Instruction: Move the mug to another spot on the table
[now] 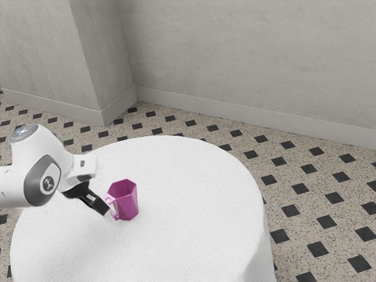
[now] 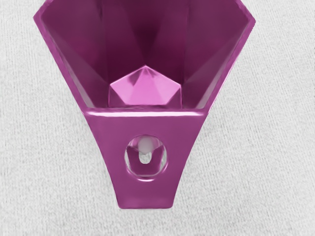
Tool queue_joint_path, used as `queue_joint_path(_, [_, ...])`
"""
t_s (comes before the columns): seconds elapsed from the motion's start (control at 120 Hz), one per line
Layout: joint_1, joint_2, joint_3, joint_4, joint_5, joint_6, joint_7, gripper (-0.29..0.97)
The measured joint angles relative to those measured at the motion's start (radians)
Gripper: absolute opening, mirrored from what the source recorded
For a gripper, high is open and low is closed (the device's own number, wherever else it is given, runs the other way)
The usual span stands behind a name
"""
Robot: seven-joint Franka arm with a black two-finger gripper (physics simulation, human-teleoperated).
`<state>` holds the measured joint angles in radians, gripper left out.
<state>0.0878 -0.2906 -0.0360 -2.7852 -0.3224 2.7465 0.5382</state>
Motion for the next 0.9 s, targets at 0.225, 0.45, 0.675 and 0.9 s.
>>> queue_joint_path(0.225, [0.029,-0.099,-0.001,0.145,0.05,-0.239,-0.027,0.67])
queue_joint_path(0.45, [0.029,-0.037,-0.003,0.532,0.217,-0.598,-0.127,0.68])
queue_joint_path(0.675, [0.023,0.169,-0.042,1.008,0.291,-0.885,-0.21,0.68])
queue_joint_path(0.9, [0.006,0.242,-0.087,1.254,0.331,-1.125,-0.28,0.68])
